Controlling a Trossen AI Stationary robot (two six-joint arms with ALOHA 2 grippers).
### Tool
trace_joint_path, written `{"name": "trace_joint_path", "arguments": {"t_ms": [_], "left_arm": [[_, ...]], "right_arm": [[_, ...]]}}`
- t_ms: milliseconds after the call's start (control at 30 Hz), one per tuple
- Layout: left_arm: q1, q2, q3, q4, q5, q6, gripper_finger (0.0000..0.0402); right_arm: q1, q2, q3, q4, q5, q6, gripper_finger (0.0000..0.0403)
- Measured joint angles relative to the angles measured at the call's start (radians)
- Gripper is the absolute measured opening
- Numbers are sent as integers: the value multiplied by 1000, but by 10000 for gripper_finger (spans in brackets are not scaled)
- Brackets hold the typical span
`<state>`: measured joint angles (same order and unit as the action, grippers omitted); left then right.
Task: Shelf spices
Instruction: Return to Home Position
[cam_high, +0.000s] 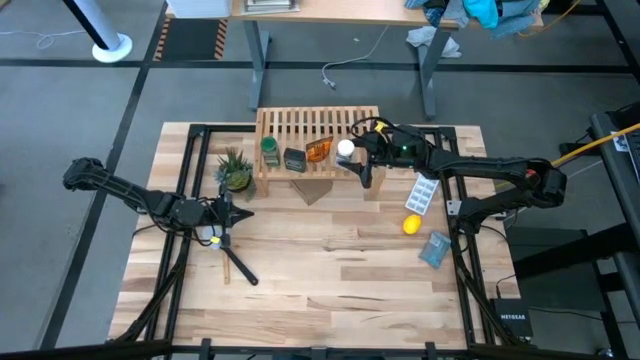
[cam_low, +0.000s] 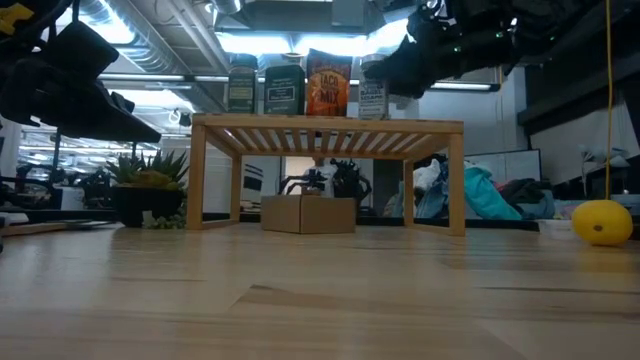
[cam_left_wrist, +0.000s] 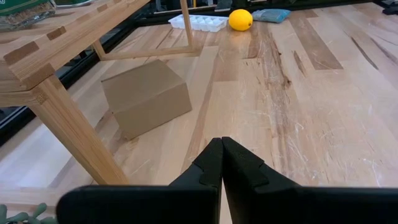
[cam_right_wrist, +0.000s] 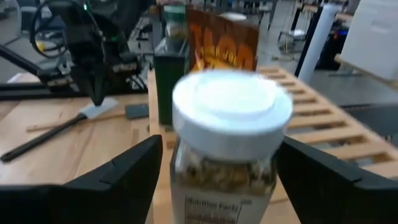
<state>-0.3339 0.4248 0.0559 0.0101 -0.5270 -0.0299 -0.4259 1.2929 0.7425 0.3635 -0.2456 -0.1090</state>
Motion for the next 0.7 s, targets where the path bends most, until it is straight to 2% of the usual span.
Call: {"name": "trace_joint_path", "arguments": {"t_ms": [200,433,567,700], "left_arm": [[0,0,0,0,0,1,1],[0,-3,0,4,0,34,1],[0,-19,5,32,0,84,1],[0,-57,57,35,0,178,1]], "right_arm": [[0,-51,0,15,-4,6,306],[0,-197,0,-4,-116,60,307],[0,-299,1,-73,-153,63,307],[0,-404,1,-214,-156,72,307]]}}
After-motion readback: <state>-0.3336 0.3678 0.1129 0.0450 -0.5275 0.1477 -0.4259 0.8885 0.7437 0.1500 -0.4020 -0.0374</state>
